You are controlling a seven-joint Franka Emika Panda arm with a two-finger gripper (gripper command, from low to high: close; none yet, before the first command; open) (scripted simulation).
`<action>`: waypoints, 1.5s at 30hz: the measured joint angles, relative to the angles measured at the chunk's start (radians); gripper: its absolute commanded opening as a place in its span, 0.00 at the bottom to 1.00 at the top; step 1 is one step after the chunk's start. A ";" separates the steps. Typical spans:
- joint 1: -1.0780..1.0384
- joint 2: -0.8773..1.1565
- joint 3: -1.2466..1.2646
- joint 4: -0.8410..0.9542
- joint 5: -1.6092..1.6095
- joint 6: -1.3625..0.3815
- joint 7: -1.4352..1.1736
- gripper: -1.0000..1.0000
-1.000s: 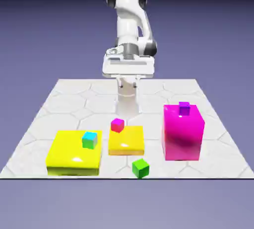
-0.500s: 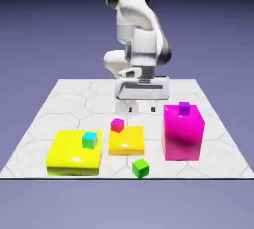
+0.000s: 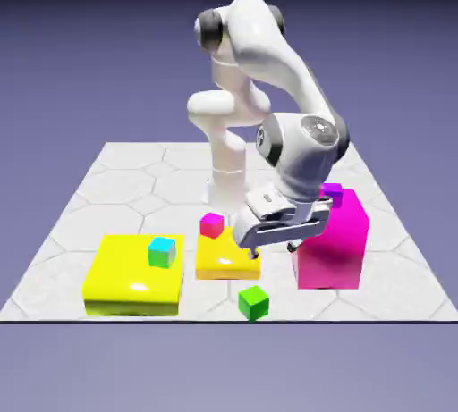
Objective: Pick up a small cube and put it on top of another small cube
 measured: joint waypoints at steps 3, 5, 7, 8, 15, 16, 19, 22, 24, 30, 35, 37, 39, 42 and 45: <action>0.007 0.100 0.014 0.109 -0.028 -0.113 -0.009 0.50; 0.012 0.167 0.024 0.181 -0.046 -0.189 -0.015 0.50; 0.017 0.234 0.034 0.254 -0.064 -0.265 -0.021 0.50; 0.019 0.268 0.039 0.290 -0.074 -0.302 -0.024 0.50; 0.036 0.502 0.072 0.544 -0.138 -0.567 -0.045 0.50; 0.038 0.536 0.077 0.580 -0.147 -0.605 -0.048 0.50; 0.045 0.636 0.092 0.689 -0.175 -0.718 -0.057 0.50; 0.052 0.736 0.106 0.797 -0.203 -0.832 -0.067 0.50; 0.057 0.803 0.116 0.870 -0.221 -0.907 -0.073 0.50; 0.022 0.770 0.126 0.743 -0.221 -0.843 -0.039 0.50; -0.024 0.706 0.137 0.562 -0.216 -0.740 0.004 0.50; -0.036 0.689 0.140 0.511 -0.215 -0.711 0.016 0.00; -0.036 0.689 0.140 0.511 -0.214 -0.711 0.017 0.00; -0.009 0.726 0.133 0.620 -0.216 -0.773 -0.009 0.00; 0.018 0.764 0.127 0.728 -0.219 -0.835 -0.035 0.00</action>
